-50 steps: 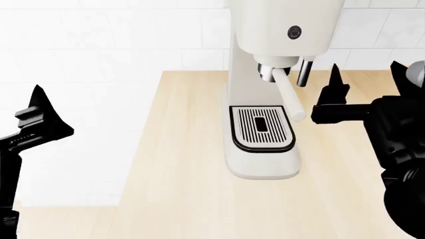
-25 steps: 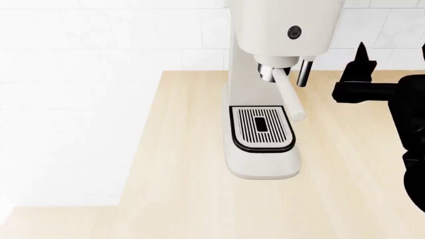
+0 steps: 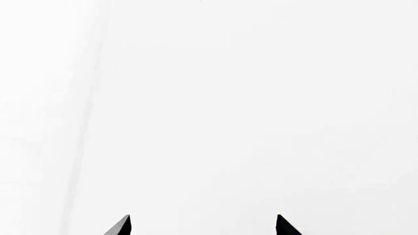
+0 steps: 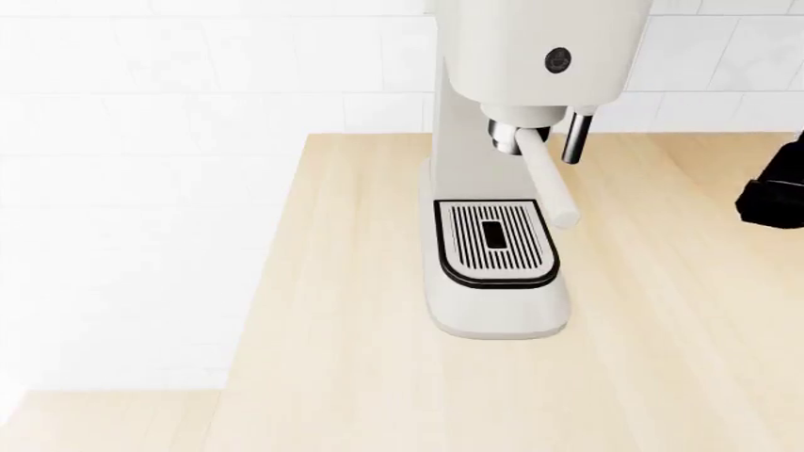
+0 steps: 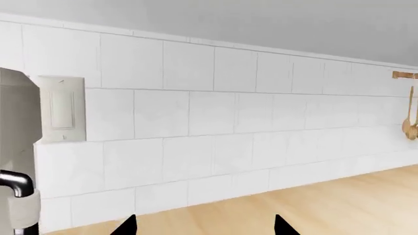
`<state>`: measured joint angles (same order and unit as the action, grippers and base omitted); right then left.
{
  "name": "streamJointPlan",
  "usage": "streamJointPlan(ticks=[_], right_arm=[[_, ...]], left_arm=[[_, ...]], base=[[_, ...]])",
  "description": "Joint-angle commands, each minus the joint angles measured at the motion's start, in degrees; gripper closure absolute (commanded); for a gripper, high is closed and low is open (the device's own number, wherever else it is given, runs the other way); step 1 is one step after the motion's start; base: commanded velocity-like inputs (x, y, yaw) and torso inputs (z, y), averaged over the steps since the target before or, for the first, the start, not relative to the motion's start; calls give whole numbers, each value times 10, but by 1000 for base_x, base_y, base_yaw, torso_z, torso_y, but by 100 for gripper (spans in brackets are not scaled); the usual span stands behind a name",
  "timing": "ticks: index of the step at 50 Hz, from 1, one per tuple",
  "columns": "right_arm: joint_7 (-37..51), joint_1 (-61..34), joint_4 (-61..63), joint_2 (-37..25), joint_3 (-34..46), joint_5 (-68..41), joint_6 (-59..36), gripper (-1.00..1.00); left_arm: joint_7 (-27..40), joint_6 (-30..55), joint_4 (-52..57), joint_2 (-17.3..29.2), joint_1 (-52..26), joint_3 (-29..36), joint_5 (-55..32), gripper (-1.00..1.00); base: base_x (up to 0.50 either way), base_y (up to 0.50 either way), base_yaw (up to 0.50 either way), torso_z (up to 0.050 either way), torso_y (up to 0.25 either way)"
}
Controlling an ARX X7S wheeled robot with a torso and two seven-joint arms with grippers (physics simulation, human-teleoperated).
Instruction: Pick and place the shaker into the drawer. Then close the cabinet.
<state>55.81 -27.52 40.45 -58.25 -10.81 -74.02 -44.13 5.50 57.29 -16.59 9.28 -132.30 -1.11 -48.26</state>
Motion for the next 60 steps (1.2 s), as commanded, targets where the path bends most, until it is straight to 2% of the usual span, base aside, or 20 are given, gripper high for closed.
streamJointPlan(ticks=[1, 7, 12, 15, 17, 20, 23, 28, 34, 38, 46, 50, 52, 54, 55, 57, 59, 60], right_arm=[[28, 223, 85, -18, -267, -68, -38, -100], [15, 325, 127, 22, -455, -124, -93, -100], [9, 365, 145, 45, -543, -158, -115, -100], [5, 377, 153, 57, -565, -164, -122, -100], [-1, 382, 156, 64, -570, -161, -125, -100], [-11, 380, 157, 74, -561, -147, -127, -100], [-18, 369, 156, 82, -531, -125, -123, -100], [-22, 362, 157, 89, -512, -115, -119, -100], [-21, 374, 165, 94, -530, -126, -121, -100], [-25, 381, 168, 100, -537, -127, -122, -100], [-24, 356, 166, 101, -486, -104, -116, -100], [-21, 344, 165, 101, -459, -94, -113, -100], [-19, 337, 165, 99, -448, -93, -111, -100], [-22, 329, 164, 101, -430, -83, -109, -100], [-24, 323, 163, 103, -417, -76, -107, -100], [-27, 307, 159, 105, -385, -61, -105, -100], [-27, 286, 153, 103, -351, -48, -103, -100], [-27, 276, 149, 102, -335, -43, -101, -100]], left_arm=[[-145, -88, -151, -93, -27, 62, 42, -100], [-159, -184, -259, -93, -27, 208, -24, -100], [-174, -266, -356, -93, -27, 376, -119, -100], [-174, -321, -404, -93, -27, 501, -210, -100], [-174, -345, -418, -93, -27, 557, -255, -100], [-171, -367, -428, -93, -27, 615, -304, -100], [-169, -376, -433, -93, -27, 643, -329, -100], [-160, -374, -432, -93, -27, 645, -335, -100], [-134, -375, -422, -93, -27, 644, -356, -100], [-129, -381, -415, -93, -27, 665, -380, -100], [-135, -388, -438, -93, -27, 695, -403, -100], [-140, -381, -440, -93, -27, 668, -386, -100], [-138, -375, -431, -93, -27, 620, -365, -100], [-116, -364, -411, -93, -27, 546, -330, -100], [-88, -361, -385, -84, -26, 521, -327, -100], [82, -334, -213, 43, 66, 484, -385, -100], [218, -327, -41, 151, 146, 458, -428, -100], [265, -325, 45, 198, 180, 446, -451, -100]], base=[[0, 0, 0, 0, 0], [0, 0, 0, 0, 0], [0, 0, 0, 0, 0], [0, 0, 0, 0, 0], [0, 0, 0, 0, 0], [0, 0, 0, 0, 0], [0, 0, -1, 0, 0], [2, 0, -1, 0, 0], [0, 0, 0, 0, 0], [0, 0, 0, 0, 0], [3, 0, -1, 0, 0], [3, -1, -1, 0, 0], [6, -1, -1, 0, 0], [0, 0, -1, 0, 0], [0, 0, 0, 0, 0], [0, 0, 0, 0, 0], [0, 0, 0, 0, 0], [0, 0, 0, 0, 0]])
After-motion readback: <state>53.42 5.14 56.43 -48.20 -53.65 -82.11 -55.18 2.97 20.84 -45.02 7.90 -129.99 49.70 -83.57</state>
